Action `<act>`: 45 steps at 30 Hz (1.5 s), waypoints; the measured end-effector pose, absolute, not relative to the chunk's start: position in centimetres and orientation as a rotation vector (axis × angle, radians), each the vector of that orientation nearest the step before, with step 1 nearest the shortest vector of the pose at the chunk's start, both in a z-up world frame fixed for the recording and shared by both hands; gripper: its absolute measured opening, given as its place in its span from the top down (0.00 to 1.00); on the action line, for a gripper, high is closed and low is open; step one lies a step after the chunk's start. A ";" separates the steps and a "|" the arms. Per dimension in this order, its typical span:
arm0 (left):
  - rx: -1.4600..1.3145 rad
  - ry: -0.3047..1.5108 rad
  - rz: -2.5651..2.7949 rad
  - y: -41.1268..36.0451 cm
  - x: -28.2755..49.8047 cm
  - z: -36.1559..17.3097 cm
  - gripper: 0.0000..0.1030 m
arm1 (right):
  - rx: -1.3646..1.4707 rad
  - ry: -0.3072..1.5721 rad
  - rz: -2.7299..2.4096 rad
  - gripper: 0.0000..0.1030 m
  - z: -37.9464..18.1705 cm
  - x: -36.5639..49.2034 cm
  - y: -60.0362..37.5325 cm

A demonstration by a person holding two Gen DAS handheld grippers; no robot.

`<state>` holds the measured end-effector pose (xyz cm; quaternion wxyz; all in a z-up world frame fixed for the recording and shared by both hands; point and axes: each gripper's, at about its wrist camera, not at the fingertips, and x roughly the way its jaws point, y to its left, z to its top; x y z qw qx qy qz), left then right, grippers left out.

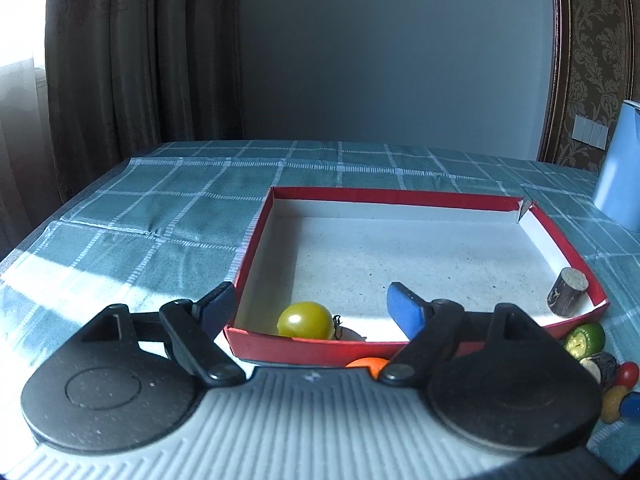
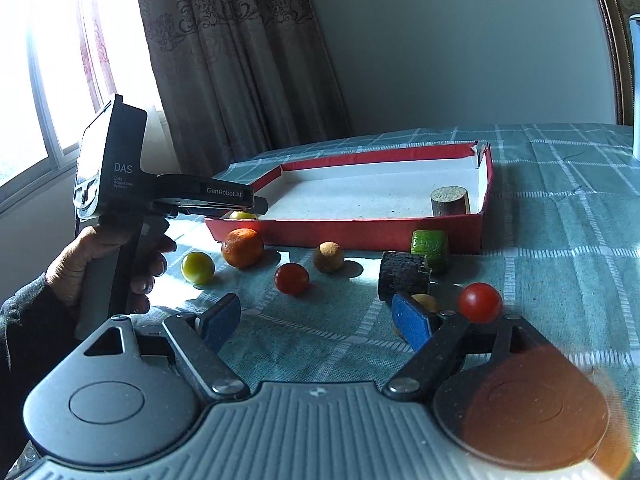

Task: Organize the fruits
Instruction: 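Close the right gripper around the dark bark block, then lower the bark block into the box and open the right gripper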

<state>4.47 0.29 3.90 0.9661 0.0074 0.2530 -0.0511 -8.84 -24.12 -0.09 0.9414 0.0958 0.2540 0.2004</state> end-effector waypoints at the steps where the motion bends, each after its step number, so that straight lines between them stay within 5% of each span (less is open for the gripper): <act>1: 0.009 0.491 -0.099 0.4 3.6 4.4 0.17 | 0.197 0.517 0.408 0.19 -0.1 -8.8 -24.1; 5: -0.032 0.436 -0.057 1.7 0.0 5.2 0.00 | 0.212 0.497 0.394 0.19 -0.1 -9.1 -24.5; 24: -0.110 0.460 0.046 5.4 -3.1 2.1 0.00 | 0.071 0.506 0.118 0.20 0.9 -5.8 -23.2; 28: -0.094 0.451 0.046 5.1 -3.5 2.0 0.00 | 0.060 0.564 0.097 0.45 0.3 -4.7 -23.0; 34: -0.086 0.450 0.055 5.1 -3.5 2.0 0.00 | 0.055 0.600 0.083 0.47 -0.2 -4.3 -22.8; 40: -0.085 0.461 0.072 5.0 -3.4 2.0 0.00 | 0.056 0.639 0.082 0.68 -0.5 -3.6 -22.7; 45: -0.075 0.486 0.084 4.9 -3.0 1.9 0.00 | 0.075 0.640 0.086 0.69 -0.5 -3.5 -23.0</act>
